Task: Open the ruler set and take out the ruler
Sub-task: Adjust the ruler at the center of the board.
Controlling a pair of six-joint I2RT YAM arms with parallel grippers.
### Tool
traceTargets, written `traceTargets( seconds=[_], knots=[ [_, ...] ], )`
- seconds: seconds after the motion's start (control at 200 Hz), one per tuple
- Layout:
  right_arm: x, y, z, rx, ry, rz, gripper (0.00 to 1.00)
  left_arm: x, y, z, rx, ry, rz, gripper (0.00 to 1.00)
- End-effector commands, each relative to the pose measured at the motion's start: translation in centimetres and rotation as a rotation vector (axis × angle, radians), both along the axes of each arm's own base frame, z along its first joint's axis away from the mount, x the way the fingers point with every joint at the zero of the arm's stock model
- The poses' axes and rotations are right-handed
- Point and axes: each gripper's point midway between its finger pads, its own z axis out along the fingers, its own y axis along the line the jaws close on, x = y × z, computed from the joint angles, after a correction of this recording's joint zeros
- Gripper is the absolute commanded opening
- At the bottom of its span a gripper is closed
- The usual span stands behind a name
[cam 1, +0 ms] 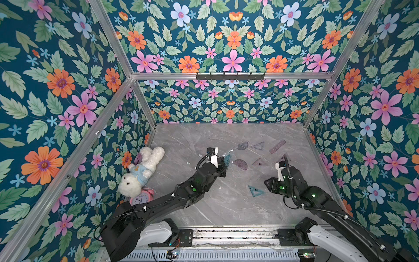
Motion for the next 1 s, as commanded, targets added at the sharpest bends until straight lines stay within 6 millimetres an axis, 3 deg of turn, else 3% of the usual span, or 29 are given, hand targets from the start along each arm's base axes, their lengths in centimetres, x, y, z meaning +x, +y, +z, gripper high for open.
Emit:
traceTargets(
  seconds=[0.0,0.12,0.255,0.49,0.645,0.865,0.995],
  knots=[
    [-0.2,1.4,-1.7,0.011,0.100,0.043,0.42,0.1,0.5,0.7,-0.017,-0.021,0.016,0.00],
    [-0.4,1.3,-4.2,-0.102,0.196,0.054,0.61,-0.1,1.0,0.7,-0.023,-0.023,0.023,0.00],
    [-1.1,1.5,-6.7,-0.274,0.303,0.081,0.68,-0.2,1.6,0.8,-0.027,-0.027,0.035,0.00],
    [-1.5,3.2,-10.4,-0.504,0.403,0.075,0.69,-0.4,2.1,0.6,-0.038,-0.027,0.039,0.00],
    [-1.1,4.4,-11.7,-0.482,0.421,0.043,0.69,-0.6,2.6,0.6,-0.040,-0.031,0.044,0.00],
    [-0.5,3.4,-13.2,-0.524,0.423,-0.036,0.64,-0.8,3.5,0.4,-0.038,-0.034,0.057,0.00],
    [0.2,2.4,-13.8,-0.531,0.426,-0.090,0.56,-0.7,3.8,0.4,-0.037,-0.035,0.063,0.00]
  ],
)
